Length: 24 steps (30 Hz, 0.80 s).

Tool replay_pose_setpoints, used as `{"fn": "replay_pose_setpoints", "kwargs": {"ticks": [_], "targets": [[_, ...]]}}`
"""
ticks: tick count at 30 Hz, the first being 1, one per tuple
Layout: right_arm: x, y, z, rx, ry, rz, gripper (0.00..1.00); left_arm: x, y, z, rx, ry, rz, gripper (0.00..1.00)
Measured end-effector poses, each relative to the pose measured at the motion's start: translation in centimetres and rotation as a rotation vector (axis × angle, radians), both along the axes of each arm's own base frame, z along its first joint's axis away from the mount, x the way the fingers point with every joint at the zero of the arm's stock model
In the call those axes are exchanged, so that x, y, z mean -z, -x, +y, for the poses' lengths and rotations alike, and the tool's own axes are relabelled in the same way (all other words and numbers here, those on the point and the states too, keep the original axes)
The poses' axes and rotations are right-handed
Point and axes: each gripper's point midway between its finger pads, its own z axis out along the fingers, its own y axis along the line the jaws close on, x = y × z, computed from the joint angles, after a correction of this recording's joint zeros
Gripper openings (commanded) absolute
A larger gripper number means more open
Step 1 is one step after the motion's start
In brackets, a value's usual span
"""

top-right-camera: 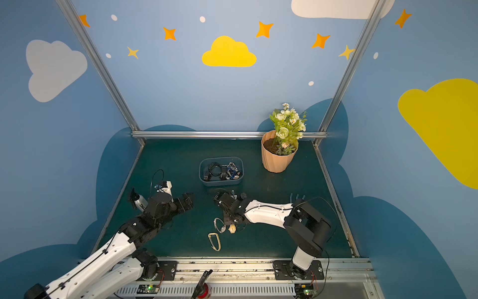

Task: Put the watch into the storage box
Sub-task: Pick up the watch at the center of the board.

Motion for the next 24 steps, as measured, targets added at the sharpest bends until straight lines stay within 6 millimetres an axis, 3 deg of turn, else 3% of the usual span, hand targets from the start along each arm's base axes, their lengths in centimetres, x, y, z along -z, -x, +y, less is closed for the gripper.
{"fn": "replay_pose_setpoints", "kwargs": {"ticks": [6,12,19,24], "targets": [[-0.8,-0.7,0.1,0.002,0.004,-0.022,0.03,0.2,0.0,0.1,-0.003,-0.005,0.005,1.00],[-3.5,-2.0,-0.6,0.007,-0.022,-0.085,0.04,0.2,0.0,0.2,-0.006,-0.005,0.006,1.00],[-9.7,-4.9,-1.8,0.034,-0.101,-0.234,0.05,0.4,0.0,0.1,-0.005,0.000,0.008,1.00],[-14.2,-7.9,-1.8,0.038,-0.153,-0.350,0.05,1.6,0.4,0.0,0.000,0.011,0.041,1.00]]}}
